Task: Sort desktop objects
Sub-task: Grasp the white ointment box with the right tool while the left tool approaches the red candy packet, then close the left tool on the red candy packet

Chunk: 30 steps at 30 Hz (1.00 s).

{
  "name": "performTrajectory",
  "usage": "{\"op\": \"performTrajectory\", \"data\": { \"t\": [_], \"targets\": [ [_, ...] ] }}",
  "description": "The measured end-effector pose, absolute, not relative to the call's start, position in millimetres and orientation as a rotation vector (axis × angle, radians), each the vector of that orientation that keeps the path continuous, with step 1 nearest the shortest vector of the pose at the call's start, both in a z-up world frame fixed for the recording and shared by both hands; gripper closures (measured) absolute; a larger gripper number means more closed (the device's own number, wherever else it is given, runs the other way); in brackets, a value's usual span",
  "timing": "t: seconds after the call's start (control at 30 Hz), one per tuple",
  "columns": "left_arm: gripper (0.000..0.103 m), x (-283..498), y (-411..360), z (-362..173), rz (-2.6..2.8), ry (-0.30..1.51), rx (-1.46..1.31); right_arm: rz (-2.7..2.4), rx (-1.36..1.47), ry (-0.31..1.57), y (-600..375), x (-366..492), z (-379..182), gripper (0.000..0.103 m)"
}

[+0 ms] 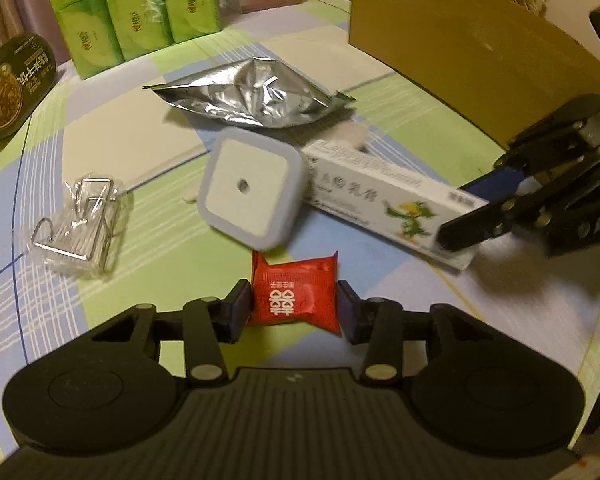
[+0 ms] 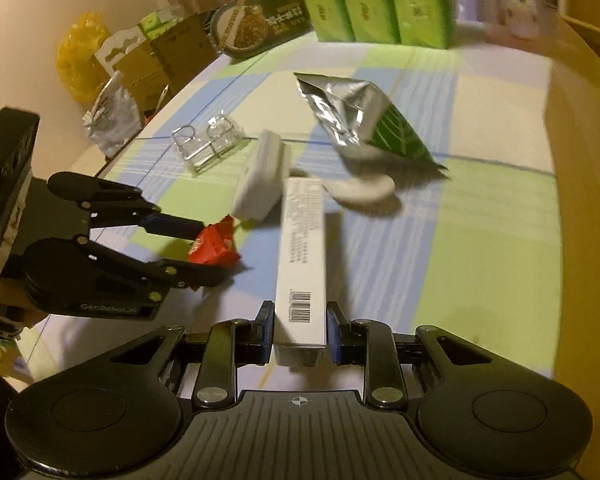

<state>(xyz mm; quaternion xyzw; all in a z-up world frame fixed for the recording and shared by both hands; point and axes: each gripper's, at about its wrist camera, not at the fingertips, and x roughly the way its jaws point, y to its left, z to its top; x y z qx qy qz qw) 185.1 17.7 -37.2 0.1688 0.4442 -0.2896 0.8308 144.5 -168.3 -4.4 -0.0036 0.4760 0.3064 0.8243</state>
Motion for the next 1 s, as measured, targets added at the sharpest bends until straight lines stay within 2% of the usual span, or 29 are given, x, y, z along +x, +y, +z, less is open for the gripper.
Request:
{"op": "performTrajectory", "data": {
  "t": [0.1,0.17,0.2,0.3,0.4,0.57,0.8,1.0],
  "targets": [
    [0.063,170,14,-35,-0.63,0.946,0.375,0.607,-0.057,0.978,-176,131,-2,0.073],
    [0.064,160,11,-32,-0.641,0.938,0.388,0.585,-0.111,0.951,-176,121,-2,0.041],
    [0.064,157,10,-31,-0.646,0.936,0.393,0.584,-0.134,0.936,-175,117,-2,0.039],
    [0.063,148,6,-29,-0.639,0.918,0.41,0.586,-0.232,0.876,-170,108,-2,0.038],
    [0.056,148,6,-30,-0.637,0.92,0.4,0.611,-0.341,0.791,-162,99,-1,0.038],
    [0.04,153,11,-30,-0.631,0.923,0.39,0.597,-0.334,0.758,-160,104,-4,0.038],
    [0.04,159,10,-30,-0.633,0.916,0.391,0.457,-0.308,0.736,-170,120,-2,0.038],
    [0.039,160,0,-34,-0.66,0.915,0.431,0.53,-0.301,0.771,-165,129,-6,0.038]
  ]
}}
